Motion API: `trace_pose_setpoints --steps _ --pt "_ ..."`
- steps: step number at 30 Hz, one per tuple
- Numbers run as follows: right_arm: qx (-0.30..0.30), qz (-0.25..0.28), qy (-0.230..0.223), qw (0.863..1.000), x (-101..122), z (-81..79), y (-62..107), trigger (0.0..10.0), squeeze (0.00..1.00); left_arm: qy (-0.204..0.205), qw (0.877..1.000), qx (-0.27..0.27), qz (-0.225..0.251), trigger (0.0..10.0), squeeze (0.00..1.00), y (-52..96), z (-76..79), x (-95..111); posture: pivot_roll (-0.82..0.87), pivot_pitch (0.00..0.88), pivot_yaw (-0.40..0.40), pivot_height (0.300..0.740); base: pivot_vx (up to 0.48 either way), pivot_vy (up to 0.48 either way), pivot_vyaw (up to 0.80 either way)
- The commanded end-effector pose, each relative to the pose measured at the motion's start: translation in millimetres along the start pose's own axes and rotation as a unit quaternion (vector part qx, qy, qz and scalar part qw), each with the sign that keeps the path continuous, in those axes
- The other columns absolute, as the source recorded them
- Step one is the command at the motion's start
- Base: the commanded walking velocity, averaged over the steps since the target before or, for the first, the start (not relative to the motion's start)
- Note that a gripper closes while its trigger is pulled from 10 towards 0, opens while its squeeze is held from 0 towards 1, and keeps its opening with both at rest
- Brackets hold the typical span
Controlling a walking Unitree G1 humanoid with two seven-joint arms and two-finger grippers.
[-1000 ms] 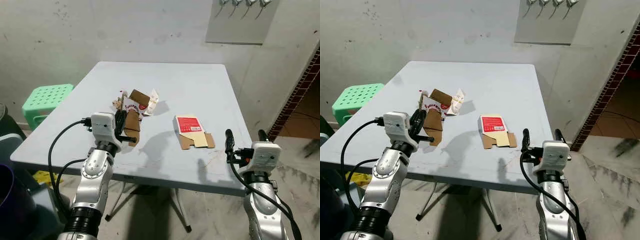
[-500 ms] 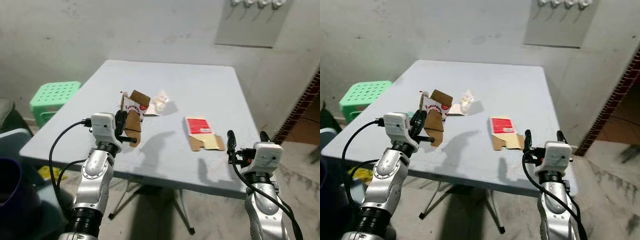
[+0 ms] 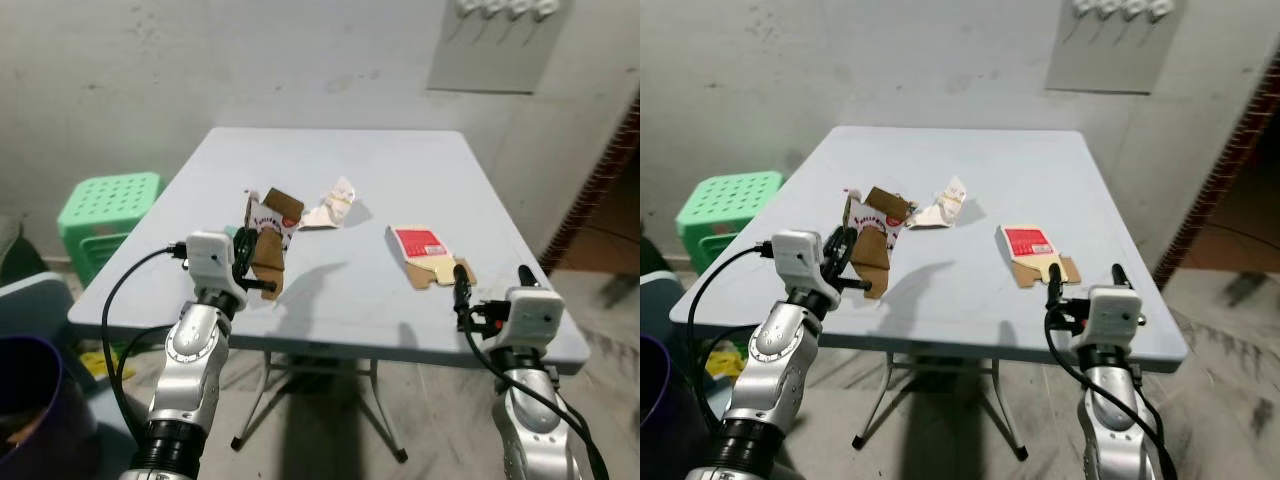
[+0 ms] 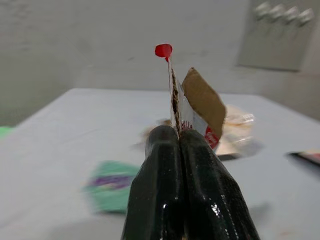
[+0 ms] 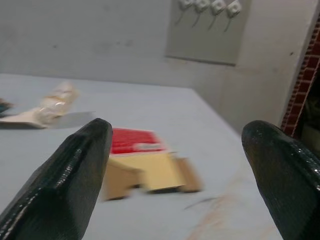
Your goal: Picking trash to rubbish bin
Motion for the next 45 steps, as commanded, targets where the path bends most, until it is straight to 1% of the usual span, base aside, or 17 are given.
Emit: trace_pose_setpoints --steps 1,15,16,17,18,19,21,26,37,38,39,45 --pt "0.004 0.009 0.002 1.0 6.0 -1.6 -3.0 10.0 0.0 -0.002 1.0 0.001 0.005 10.0 0.0 -1.4 -0.5 4.4 -0.07 0.0 0.013 0.74 0.0 0.469 0.0" --pt "0.007 0.007 0.0 1.0 5.0 -4.0 -1.7 10.0 0.0 -0.004 1.0 0.004 0.002 10.0 0.0 -0.2 -2.0 4.5 -0.07 0.0 0.013 0.74 0.0 0.469 0.0" --pt "0.008 0.007 0.014 1.0 5.4 -4.4 -1.7 10.0 0.0 -0.006 1.0 0.005 0.002 10.0 0.0 0.5 -2.3 4.2 -0.06 0.0 0.013 0.74 0.0 0.469 0.0" --pt "0.009 0.007 0.018 1.0 5.6 -4.4 -1.6 10.0 0.0 -0.006 1.0 0.005 0.003 10.0 0.0 0.7 -2.3 4.2 -0.06 0.0 0.012 0.74 0.0 0.469 0.0" --pt "0.011 0.004 0.009 1.0 4.6 -5.1 -1.6 10.0 0.0 -0.006 1.0 0.006 0.002 10.0 0.0 0.8 -2.2 4.1 -0.06 0.0 0.011 0.74 0.0 0.469 0.0" --pt "0.015 0.002 0.007 1.0 4.1 -6.2 -1.6 10.0 0.0 -0.002 1.0 0.006 0.003 10.0 0.0 1.1 -2.1 4.1 -0.06 0.0 0.011 0.74 0.0 0.424 0.8" --pt "0.02 0.004 0.018 1.0 4.7 -7.7 -1.9 10.0 0.0 0.0 1.0 0.005 0.009 10.0 0.0 1.5 -1.6 5.7 -0.06 0.0 0.01 0.74 0.0 0.0 0.8" --pt "0.022 0.001 0.011 1.0 4.0 -8.5 -1.7 10.0 0.0 -0.006 1.0 0.007 0.006 10.0 0.0 2.0 -2.1 5.2 -0.06 0.0 0.008 0.74 0.0 0.0 0.8" --pt "0.026 -0.002 0.013 1.0 3.6 -10.0 -2.9 10.0 0.0 0.005 1.0 0.012 0.004 10.0 0.0 2.8 -3.0 4.8 -0.05 0.0 0.002 0.74 0.0 0.0 0.8" --pt "0.028 -0.003 0.017 0.999 3.2 -10.2 -3.2 10.0 0.0 0.007 1.0 0.015 0.002 10.0 0.0 2.8 -3.7 4.1 -0.05 0.0 0.002 0.74 0.0 0.0 0.8" --pt "0.026 -0.005 0.011 1.0 2.5 -9.8 -3.6 10.0 0.0 0.003 1.0 0.023 -0.004 10.0 0.0 2.7 -6.0 2.6 -0.05 0.0 0.002 0.74 0.0 0.0 0.8" --pt "0.026 -0.004 0.013 1.0 2.7 -9.2 -3.8 10.0 0.0 0.006 1.0 0.027 -0.008 10.0 0.0 2.8 -6.5 1.6 -0.04 0.0 0.003 0.74 0.0 0.0 0.8"
Point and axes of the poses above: a point about 5 cm out from each wrist's last joint towards the gripper, its own y axis pointing back from the gripper into the wrist, its own x axis along the axis of the wrist's last joint, z = x × y, the point moved 6 cm from there along -y, pointing out of the wrist towards the gripper, and after that the axes turned 8 degrees about y, right-handed, at the moved point
